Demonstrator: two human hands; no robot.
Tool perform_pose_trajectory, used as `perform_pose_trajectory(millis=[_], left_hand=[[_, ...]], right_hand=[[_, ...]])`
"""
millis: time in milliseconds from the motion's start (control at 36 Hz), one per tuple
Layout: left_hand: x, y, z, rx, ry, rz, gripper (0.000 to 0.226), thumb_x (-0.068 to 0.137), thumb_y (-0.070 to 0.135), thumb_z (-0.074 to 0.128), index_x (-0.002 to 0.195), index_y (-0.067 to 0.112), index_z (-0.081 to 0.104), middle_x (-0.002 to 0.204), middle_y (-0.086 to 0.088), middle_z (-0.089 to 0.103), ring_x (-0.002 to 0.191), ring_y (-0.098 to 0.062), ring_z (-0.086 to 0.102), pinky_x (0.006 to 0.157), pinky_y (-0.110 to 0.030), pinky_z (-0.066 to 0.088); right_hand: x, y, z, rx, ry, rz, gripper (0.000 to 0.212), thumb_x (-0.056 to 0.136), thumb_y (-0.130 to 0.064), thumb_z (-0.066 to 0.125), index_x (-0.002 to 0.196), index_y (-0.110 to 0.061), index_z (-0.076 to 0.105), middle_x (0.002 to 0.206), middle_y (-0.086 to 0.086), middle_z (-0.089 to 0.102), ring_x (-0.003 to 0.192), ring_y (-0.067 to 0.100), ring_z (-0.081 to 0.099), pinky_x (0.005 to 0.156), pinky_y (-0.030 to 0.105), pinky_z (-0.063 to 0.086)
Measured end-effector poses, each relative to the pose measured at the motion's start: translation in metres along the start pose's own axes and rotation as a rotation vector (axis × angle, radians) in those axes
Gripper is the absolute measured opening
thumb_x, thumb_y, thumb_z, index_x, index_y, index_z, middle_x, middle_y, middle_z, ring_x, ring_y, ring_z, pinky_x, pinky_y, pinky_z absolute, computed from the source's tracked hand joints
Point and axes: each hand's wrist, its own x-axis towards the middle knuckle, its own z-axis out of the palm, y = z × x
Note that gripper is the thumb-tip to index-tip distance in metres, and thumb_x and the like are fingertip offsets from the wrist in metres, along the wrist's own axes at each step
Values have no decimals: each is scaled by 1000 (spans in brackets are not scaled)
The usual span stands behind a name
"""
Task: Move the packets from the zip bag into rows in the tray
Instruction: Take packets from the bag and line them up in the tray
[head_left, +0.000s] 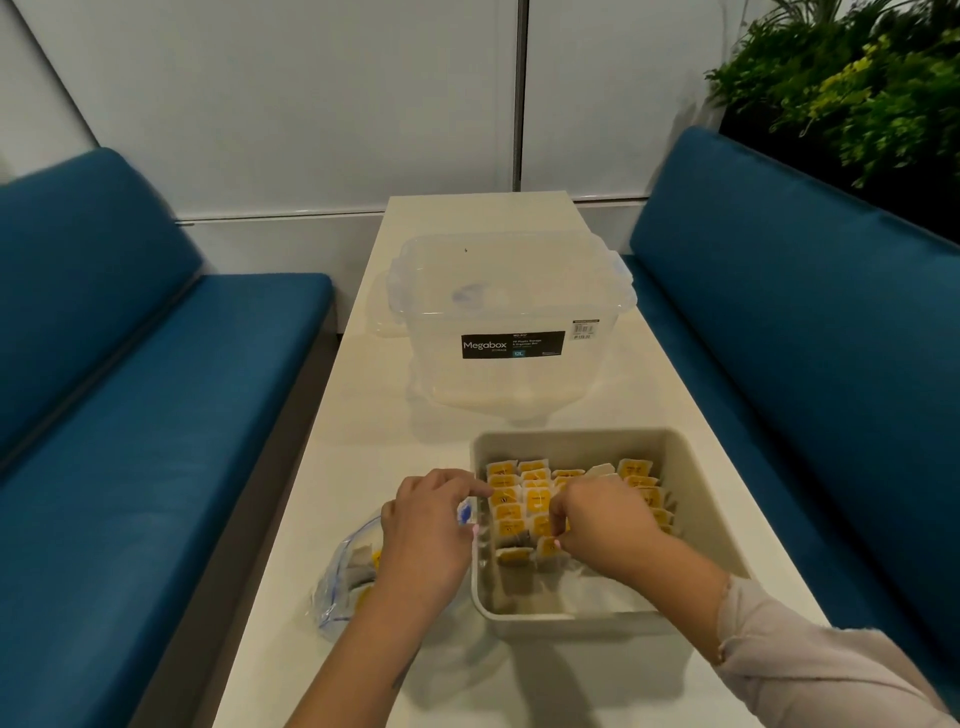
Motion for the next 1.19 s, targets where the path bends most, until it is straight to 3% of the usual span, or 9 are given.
perform_pose_trajectory(millis=[194,472,639,722,833,972,1056,1139,1194], left_hand=[[-4,-1,-2,-31,24,-22,29,91,21,60,108,45,57,130,21,49,122,-9,37,98,-29,30],[-8,-5,-6,-74,65,-32,30,91,18,60,103,45,57,130,21,50,122,-8,39,101,-30,31],[-14,-26,-20,-139,168,-22,38,84,6,63,74,40,50,121,20,56,115,-11,45,97,-33,35],[-22,-42,-27,-204,262,-45,45,80,-4,60,72,39,48,109,25,55,109,-12,46,94,-36,37],[-32,-66,-34,-265,318,-127,37,80,-6,58,75,29,46,110,21,54,115,-13,46,86,-24,32],[-41,-83,-33,-230,223,-165,35,75,4,69,62,34,57,124,13,56,118,-15,50,94,-27,36],[-44,-89,-27,-202,114,-175,33,78,10,68,80,43,66,138,9,47,126,-13,44,102,-24,32],[-46,-96,-21,-233,55,-169,48,80,7,65,123,27,60,146,6,40,130,-9,41,102,-10,25],[-47,-102,-17,-274,58,-151,59,78,-1,64,133,20,52,143,5,44,125,-1,41,97,3,17]], right_hand=[[6,-1,8,7,36,30,14,87,-25,59,96,-29,69,99,-6,66,87,16,62,67,24,46],[3,-1,12,48,44,53,13,85,-25,63,95,-29,69,100,-7,66,88,14,61,68,24,47],[-2,1,3,95,38,66,15,81,-22,66,92,-30,62,98,-8,64,83,13,57,60,22,38],[-5,-1,-3,152,55,77,17,80,-21,64,86,-34,55,89,-11,58,76,10,52,53,22,35],[-6,-21,-19,240,97,36,11,84,-36,63,90,-36,54,88,-15,53,80,9,53,61,25,41],[-5,-64,-35,377,123,-83,12,87,-36,61,99,-32,60,72,-14,49,76,9,49,64,27,41],[-1,-93,-31,390,77,-163,18,89,-29,56,106,-32,64,90,-9,66,86,13,59,73,27,46],[6,-121,-15,323,-15,-225,31,91,-18,50,117,-28,64,112,-1,67,106,20,59,83,28,46],[13,-139,0,246,-94,-259,36,90,-10,48,123,-20,61,118,8,64,111,27,58,87,31,45]])
